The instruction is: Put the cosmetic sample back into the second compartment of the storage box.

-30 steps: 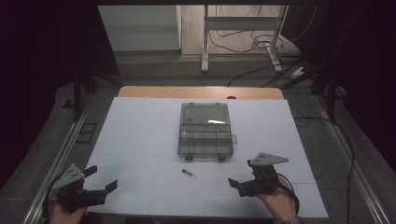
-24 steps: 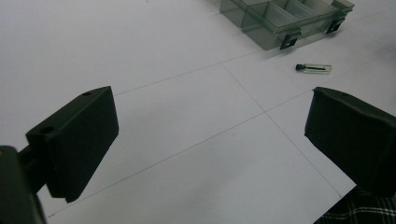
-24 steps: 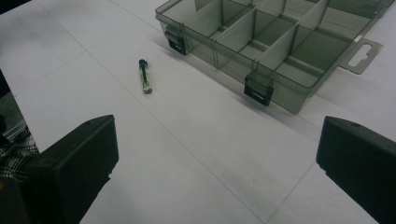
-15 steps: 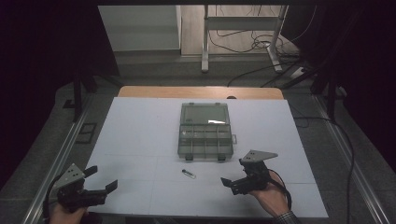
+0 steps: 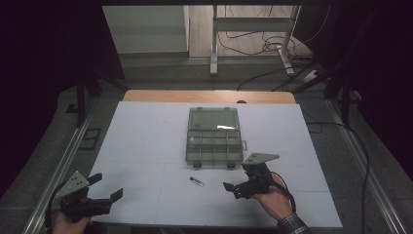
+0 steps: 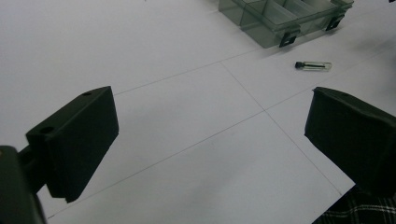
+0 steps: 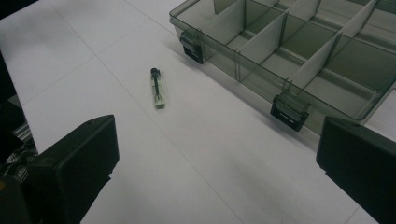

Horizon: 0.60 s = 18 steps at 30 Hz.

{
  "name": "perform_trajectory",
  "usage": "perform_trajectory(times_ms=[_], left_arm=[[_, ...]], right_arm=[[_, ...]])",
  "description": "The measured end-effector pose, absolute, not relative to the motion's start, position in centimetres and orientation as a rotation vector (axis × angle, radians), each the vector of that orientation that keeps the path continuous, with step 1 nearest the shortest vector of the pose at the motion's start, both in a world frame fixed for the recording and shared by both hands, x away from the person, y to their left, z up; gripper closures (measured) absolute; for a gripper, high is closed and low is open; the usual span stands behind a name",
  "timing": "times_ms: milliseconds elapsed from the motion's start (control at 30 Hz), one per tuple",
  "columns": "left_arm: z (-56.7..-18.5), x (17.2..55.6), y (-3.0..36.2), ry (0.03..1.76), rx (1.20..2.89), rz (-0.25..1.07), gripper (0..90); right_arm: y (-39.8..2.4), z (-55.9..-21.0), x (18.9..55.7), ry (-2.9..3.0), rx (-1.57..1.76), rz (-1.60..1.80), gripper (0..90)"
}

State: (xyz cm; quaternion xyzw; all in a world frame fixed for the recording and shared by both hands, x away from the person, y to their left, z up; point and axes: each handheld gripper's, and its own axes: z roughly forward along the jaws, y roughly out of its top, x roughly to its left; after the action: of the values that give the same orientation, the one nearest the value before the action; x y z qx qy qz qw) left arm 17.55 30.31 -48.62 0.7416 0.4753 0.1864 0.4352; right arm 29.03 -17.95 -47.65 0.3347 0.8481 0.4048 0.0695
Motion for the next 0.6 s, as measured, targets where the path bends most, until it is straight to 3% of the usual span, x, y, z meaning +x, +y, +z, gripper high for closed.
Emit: perform_trajectory(times_ms=[600], left_arm=[[-48.6,17.6,30.3,1.179,1.847,0.459,3.3]], right_arm=[[-15.0,-47.5,29.7,2.594,1.002,1.100,0.0]])
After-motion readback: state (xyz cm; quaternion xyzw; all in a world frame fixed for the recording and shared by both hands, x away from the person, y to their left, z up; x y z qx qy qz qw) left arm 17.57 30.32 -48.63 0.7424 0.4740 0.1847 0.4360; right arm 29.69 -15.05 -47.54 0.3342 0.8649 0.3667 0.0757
